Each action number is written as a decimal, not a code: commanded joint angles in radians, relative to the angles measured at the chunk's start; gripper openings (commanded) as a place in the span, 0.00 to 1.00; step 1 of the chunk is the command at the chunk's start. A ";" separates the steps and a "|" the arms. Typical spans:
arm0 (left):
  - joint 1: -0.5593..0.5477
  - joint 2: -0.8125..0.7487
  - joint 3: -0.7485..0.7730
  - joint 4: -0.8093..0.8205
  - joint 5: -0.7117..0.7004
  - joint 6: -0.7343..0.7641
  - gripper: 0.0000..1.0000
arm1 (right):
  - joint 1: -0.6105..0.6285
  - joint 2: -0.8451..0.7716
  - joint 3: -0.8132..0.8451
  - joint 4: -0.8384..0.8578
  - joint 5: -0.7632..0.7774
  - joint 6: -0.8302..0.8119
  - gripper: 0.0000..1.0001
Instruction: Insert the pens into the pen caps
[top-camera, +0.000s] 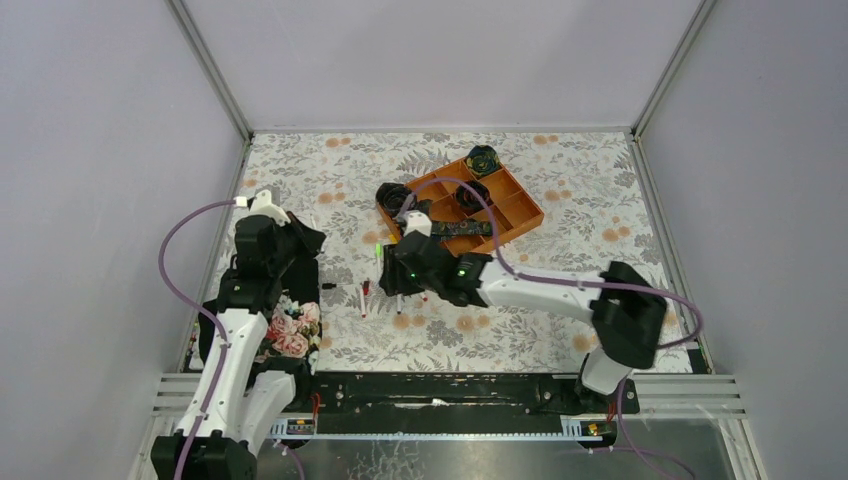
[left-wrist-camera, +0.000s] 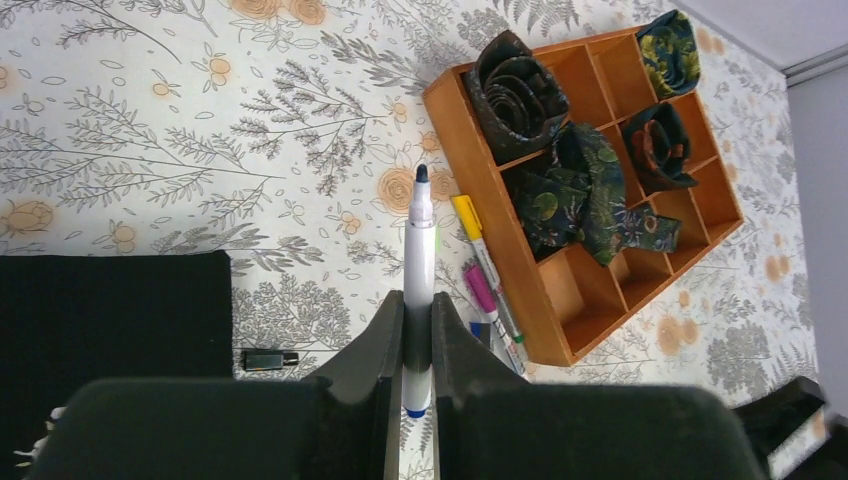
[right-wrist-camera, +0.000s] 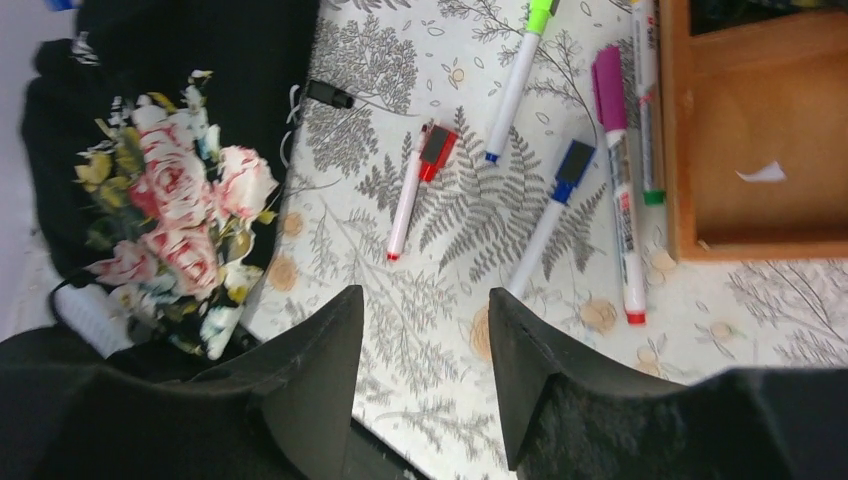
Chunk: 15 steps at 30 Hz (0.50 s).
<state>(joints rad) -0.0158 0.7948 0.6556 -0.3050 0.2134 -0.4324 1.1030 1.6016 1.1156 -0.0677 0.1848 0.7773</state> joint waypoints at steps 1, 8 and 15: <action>0.018 0.005 0.045 -0.024 -0.053 0.063 0.00 | 0.018 0.157 0.167 -0.073 0.054 -0.048 0.54; 0.018 -0.035 0.005 -0.003 -0.022 0.035 0.00 | 0.038 0.393 0.400 -0.173 0.088 -0.072 0.41; 0.017 -0.047 0.003 -0.006 -0.028 0.034 0.00 | 0.044 0.535 0.542 -0.225 0.126 -0.075 0.41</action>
<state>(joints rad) -0.0044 0.7666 0.6605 -0.3218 0.1871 -0.4065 1.1378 2.0972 1.5612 -0.2390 0.2489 0.7181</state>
